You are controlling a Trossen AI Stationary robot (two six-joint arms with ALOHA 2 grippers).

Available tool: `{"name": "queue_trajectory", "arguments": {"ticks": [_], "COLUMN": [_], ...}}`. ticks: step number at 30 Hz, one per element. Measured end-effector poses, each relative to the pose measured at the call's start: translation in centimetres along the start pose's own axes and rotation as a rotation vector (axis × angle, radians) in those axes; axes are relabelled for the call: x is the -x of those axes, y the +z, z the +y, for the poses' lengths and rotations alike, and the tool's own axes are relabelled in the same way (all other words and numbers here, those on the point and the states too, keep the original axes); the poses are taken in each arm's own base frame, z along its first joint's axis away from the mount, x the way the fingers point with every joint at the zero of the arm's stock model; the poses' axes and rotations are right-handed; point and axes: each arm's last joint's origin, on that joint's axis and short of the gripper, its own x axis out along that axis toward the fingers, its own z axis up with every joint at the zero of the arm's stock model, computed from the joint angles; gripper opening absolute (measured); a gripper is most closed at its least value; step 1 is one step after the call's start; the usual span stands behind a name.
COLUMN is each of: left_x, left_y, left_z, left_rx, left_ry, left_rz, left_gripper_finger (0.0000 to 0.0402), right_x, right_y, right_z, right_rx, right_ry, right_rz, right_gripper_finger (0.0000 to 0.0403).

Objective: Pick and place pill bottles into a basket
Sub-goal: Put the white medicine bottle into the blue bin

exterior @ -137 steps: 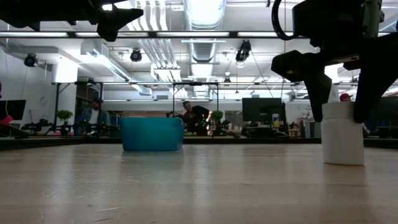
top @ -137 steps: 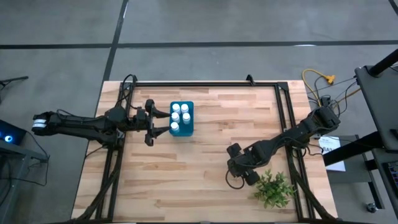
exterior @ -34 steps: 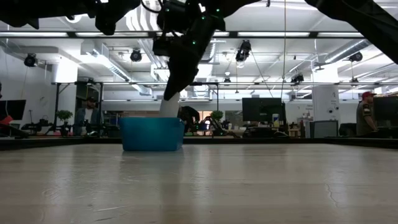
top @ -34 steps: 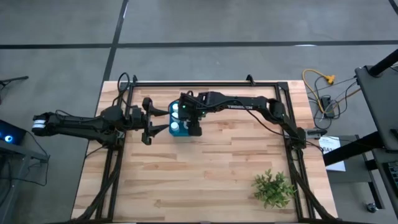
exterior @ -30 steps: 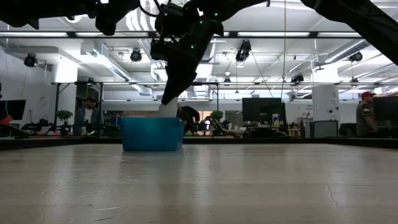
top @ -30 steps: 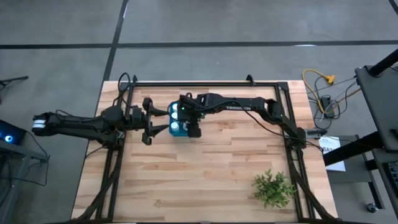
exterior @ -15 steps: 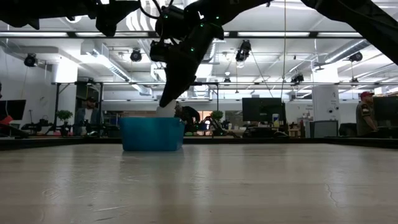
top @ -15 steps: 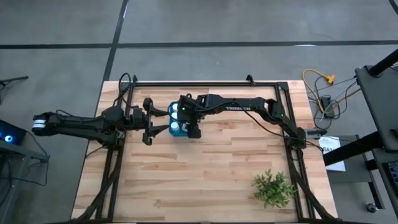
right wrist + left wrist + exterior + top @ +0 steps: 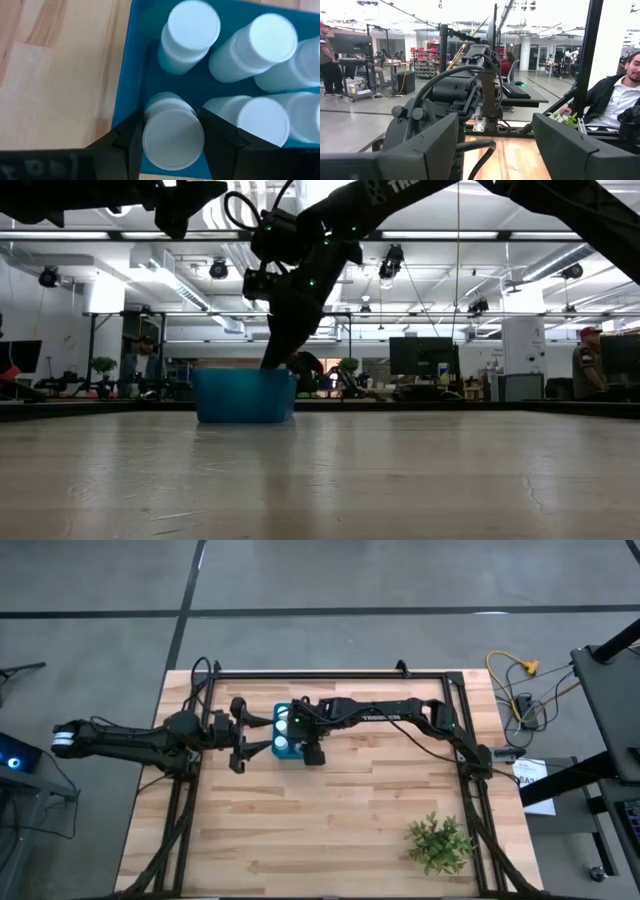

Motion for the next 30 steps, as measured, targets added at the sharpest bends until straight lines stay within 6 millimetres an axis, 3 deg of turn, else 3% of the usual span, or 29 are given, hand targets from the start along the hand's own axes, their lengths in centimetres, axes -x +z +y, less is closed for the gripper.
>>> {"name": "queue_trajectory", "arguments": {"ticks": [30], "left_x": [-0.03], "left_y": [-0.09], "left_z": [0.02], "left_rx": [0.004], "left_ry": [0.002], "left_rz": [0.008], "left_gripper_finger": [0.0238], "right_x": [-0.11], "right_y": [0.10], "right_z": [-0.02], "right_rx": [0.002], "right_ry": [-0.006], "right_rz": [-0.018], "right_gripper_finger": [0.0182]}}
